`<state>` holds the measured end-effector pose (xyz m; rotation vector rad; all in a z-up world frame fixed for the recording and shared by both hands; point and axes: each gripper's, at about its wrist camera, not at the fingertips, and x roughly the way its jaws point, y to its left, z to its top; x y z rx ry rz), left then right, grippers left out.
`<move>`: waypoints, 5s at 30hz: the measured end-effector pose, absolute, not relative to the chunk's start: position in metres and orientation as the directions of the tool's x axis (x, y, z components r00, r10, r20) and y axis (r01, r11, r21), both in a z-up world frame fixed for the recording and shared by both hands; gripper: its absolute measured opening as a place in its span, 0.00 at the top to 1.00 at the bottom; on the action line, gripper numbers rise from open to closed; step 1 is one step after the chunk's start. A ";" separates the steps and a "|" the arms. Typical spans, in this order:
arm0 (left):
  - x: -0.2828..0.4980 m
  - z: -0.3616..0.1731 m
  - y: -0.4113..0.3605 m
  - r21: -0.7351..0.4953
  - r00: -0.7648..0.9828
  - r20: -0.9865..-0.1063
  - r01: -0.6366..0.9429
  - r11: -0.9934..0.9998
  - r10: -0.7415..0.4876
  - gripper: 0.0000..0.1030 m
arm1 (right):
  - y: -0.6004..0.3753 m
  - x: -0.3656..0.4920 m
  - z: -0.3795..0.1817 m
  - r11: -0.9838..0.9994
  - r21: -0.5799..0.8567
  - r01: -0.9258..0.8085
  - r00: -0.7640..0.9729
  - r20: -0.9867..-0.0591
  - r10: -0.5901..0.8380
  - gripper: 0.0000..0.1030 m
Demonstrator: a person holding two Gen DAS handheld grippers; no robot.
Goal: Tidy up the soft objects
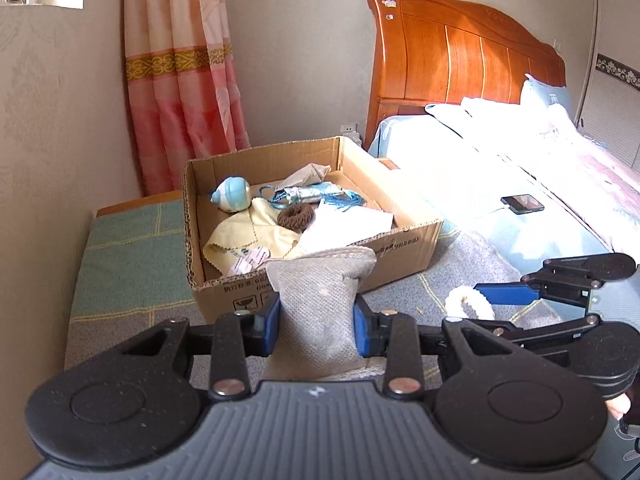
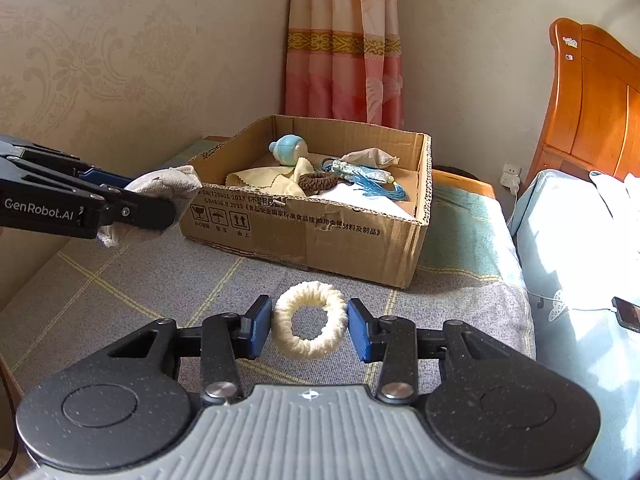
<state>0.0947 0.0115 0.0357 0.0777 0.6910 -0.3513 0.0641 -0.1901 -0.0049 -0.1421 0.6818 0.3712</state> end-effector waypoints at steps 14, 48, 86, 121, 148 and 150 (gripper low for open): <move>0.219 0.026 -0.009 0.104 0.748 -0.643 0.299 0.948 -0.166 0.64 | -0.188 0.078 0.009 0.910 -0.033 -0.413 0.715 -0.630 0.302 0.55; 0.104 0.030 0.061 0.034 0.849 -0.526 0.069 0.997 -0.041 0.01 | -0.124 0.263 0.040 0.883 -0.016 -0.469 0.652 -0.681 0.333 0.55; 0.086 0.035 0.045 0.054 0.811 -0.584 0.006 0.999 0.026 0.01 | -0.133 0.180 0.057 0.938 -0.152 -0.312 0.639 -0.764 0.089 0.00; 0.086 0.052 0.010 0.059 0.741 -0.671 0.023 0.998 0.023 0.01 | -0.177 0.073 0.051 0.997 -0.052 -0.054 0.720 -0.694 0.003 0.00; 0.085 0.052 0.007 0.060 0.738 -0.674 0.022 0.998 0.024 0.01 | -0.178 0.074 0.049 0.997 -0.049 -0.057 0.716 -0.699 0.006 0.00; 0.085 0.052 0.007 0.060 0.738 -0.674 0.022 0.998 0.024 0.01 | -0.178 0.073 0.049 0.997 -0.051 -0.056 0.717 -0.697 0.005 0.00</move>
